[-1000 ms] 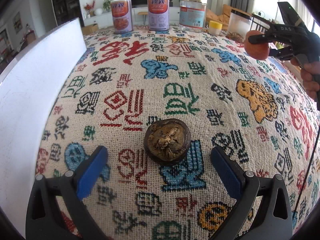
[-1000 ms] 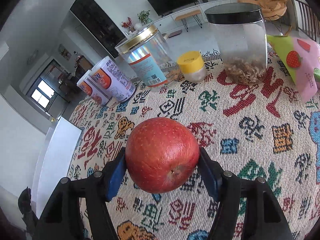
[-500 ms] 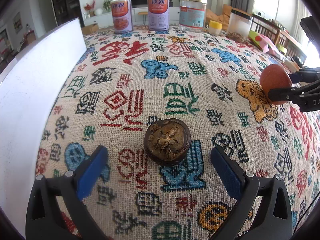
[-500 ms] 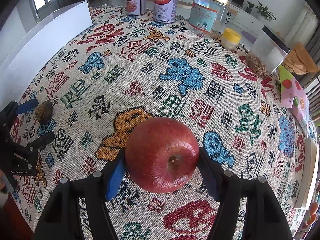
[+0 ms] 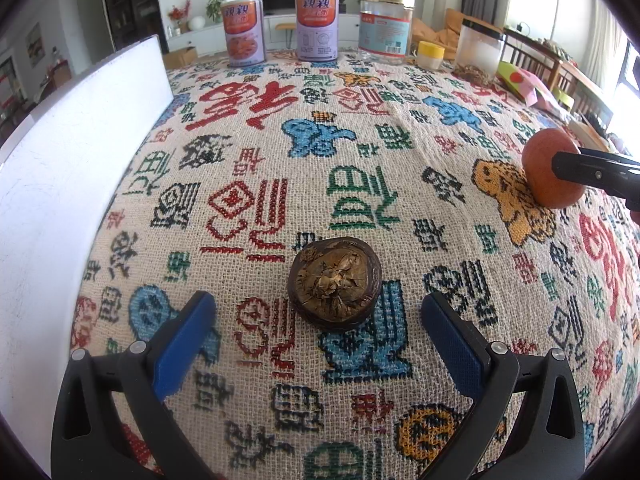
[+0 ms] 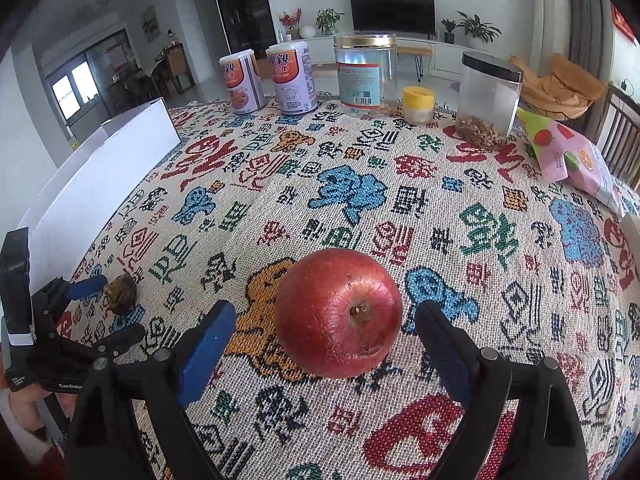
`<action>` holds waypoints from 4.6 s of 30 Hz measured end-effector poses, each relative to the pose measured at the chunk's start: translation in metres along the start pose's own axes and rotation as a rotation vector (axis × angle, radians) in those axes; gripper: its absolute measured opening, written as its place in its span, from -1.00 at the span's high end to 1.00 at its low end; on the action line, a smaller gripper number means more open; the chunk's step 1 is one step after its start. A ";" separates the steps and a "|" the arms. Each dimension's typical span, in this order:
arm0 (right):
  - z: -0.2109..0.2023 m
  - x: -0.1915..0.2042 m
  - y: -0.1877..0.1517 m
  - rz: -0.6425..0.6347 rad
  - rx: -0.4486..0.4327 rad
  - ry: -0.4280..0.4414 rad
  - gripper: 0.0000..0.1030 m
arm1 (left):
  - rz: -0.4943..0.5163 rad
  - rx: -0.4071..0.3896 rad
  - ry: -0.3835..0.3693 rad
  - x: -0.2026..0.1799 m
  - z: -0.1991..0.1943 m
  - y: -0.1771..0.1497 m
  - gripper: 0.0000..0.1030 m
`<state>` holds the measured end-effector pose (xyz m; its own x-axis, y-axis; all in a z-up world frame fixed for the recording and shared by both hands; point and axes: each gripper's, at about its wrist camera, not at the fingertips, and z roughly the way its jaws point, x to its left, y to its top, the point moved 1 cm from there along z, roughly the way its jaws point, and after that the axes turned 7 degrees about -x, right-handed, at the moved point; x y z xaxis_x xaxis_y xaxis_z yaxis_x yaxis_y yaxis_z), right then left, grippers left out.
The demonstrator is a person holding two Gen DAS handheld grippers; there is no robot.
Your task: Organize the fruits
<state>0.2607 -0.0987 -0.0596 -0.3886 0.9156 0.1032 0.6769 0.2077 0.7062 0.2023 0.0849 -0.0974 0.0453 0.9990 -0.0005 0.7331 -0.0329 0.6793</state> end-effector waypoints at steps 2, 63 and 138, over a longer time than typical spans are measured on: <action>0.002 0.003 0.005 0.002 -0.018 0.009 -0.76 | 0.000 0.000 0.000 0.000 0.000 0.000 -0.99; -0.057 -0.029 -0.115 0.144 0.034 -0.283 -1.00 | -0.004 0.000 -0.009 0.000 0.002 0.000 -0.99; 0.063 0.511 0.013 -0.553 0.392 0.436 -0.34 | -0.592 0.156 0.279 0.365 -0.159 -0.053 0.04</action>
<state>0.1103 0.3933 -0.0415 -0.8860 0.4447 0.1317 0.4536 0.7718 0.4457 0.0725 0.4559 -0.0166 -0.5560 0.8199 -0.1364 0.6709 0.5396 0.5086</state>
